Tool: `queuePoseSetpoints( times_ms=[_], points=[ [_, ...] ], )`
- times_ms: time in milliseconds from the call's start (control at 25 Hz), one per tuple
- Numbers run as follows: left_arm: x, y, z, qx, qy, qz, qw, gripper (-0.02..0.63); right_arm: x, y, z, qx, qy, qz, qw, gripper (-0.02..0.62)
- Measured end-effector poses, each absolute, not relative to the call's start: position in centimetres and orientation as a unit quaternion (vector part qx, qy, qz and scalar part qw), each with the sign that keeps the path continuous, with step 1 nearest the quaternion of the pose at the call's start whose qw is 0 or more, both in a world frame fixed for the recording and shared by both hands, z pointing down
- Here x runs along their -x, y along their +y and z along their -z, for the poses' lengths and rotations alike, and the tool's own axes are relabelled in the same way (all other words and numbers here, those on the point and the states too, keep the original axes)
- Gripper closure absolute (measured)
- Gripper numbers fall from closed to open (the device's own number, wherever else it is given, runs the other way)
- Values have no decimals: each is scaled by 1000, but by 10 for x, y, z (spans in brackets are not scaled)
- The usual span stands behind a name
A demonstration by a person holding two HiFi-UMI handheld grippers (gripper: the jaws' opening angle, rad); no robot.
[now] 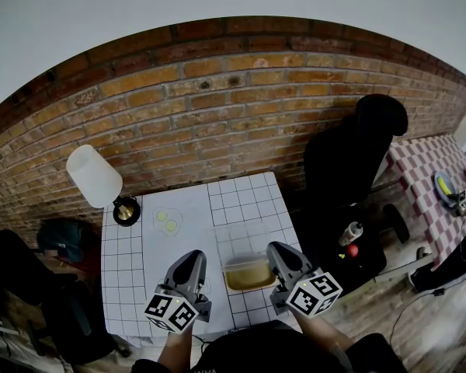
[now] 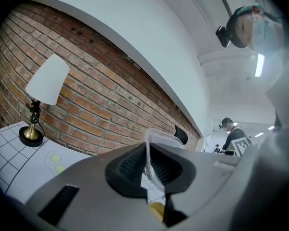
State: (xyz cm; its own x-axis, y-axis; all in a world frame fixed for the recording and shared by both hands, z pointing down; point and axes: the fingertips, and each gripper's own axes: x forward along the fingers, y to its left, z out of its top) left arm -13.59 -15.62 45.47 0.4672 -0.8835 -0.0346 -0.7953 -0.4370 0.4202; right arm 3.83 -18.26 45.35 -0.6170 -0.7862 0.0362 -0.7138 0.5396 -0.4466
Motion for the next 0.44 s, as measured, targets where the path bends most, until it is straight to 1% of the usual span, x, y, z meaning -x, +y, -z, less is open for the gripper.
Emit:
queuePoseSetpoints(
  times_ms=[440],
  points=[
    [139, -159, -455, -838, -501, 126, 178, 575, -36, -186, -454, 431, 873, 214, 83, 578]
  ],
)
